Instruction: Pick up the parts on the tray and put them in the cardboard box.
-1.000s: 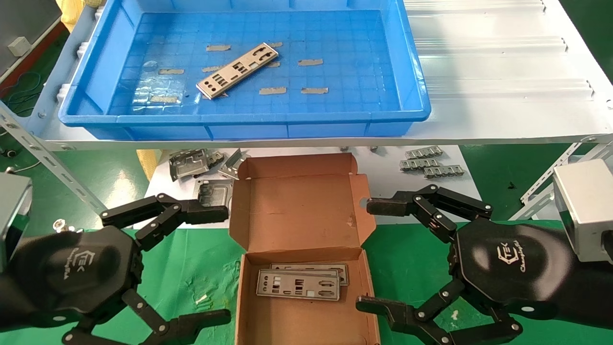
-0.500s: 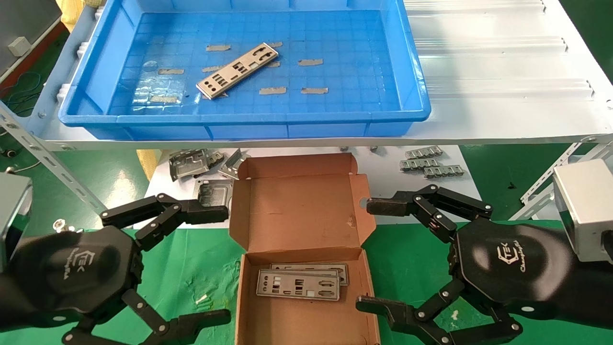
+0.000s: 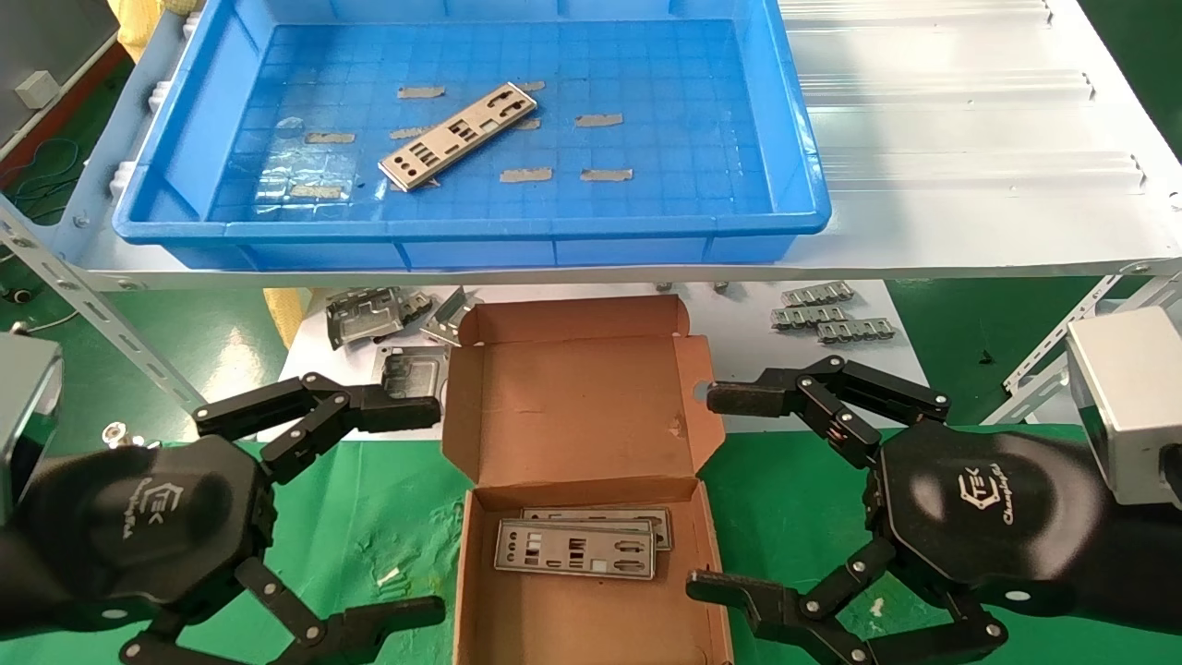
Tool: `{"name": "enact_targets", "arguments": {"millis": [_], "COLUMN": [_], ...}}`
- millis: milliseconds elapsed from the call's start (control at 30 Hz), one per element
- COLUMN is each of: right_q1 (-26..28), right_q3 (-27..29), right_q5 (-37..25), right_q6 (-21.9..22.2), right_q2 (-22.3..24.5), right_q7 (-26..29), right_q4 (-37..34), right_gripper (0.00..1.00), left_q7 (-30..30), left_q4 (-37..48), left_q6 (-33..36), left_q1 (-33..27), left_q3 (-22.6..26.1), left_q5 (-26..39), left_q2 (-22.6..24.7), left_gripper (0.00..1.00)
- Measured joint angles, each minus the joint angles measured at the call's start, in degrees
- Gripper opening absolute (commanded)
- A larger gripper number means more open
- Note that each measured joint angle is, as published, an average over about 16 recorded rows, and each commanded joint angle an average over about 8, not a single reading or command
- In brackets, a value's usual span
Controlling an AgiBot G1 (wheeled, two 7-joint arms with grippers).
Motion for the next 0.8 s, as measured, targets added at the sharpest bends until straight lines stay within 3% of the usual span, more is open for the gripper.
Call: {"name": "enact_targets", "arguments": {"millis": [800], "right_q1": [0.0], "right_q3": [0.0], "right_q5": [0.0], "right_q6": [0.0], "right_q2": [0.0], "right_q7": [0.0], "right_q4": [0.0], "right_gripper": [1.0], "left_q7": [0.0], "left_q4": [0.0], "left_q6": [0.0], "left_q1": [0.0], "left_q3": [0.0], "left_q5": [0.0], "left_q2": [0.0], "left_gripper": [1.0]}}
